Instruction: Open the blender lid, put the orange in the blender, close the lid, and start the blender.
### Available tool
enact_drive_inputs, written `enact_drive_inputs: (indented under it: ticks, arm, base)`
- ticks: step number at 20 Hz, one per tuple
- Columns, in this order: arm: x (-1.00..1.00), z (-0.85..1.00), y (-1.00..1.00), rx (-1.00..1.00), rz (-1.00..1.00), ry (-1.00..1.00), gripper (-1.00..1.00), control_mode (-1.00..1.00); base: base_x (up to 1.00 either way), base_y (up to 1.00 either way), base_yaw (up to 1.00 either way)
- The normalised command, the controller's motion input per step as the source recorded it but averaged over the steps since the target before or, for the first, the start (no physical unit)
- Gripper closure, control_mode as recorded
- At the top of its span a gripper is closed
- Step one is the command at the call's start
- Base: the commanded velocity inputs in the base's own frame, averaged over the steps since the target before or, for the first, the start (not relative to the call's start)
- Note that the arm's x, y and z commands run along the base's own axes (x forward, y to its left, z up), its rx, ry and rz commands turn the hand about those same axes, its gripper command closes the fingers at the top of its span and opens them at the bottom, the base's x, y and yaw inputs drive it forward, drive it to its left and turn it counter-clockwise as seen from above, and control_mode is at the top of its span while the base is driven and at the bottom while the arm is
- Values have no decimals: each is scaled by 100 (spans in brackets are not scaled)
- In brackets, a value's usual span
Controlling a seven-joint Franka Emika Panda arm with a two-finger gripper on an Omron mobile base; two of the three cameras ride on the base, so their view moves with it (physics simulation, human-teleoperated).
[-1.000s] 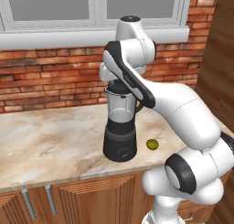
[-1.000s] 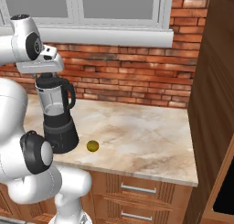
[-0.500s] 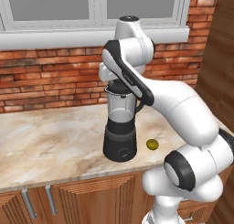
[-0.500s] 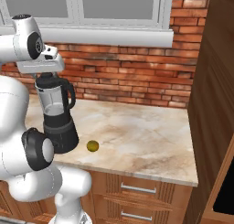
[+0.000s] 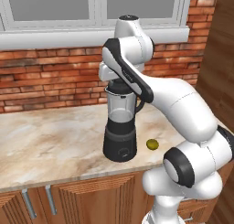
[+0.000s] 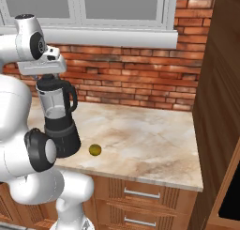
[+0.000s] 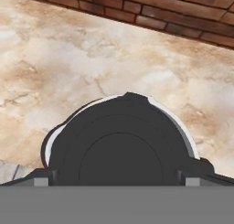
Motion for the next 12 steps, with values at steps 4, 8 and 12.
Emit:
enact_drive_inputs:
  ticks: [4,8,12]
  arm:
    - [-13,-27,1,-4,3,0,100,-100]
    - [-2,-16,0,-2,0,0,100,-100]
    - [0,-3,0,0,0,0,100,-100]
  base:
    - [0,0,0]
    - [0,0,0]
    - [0,0,0]
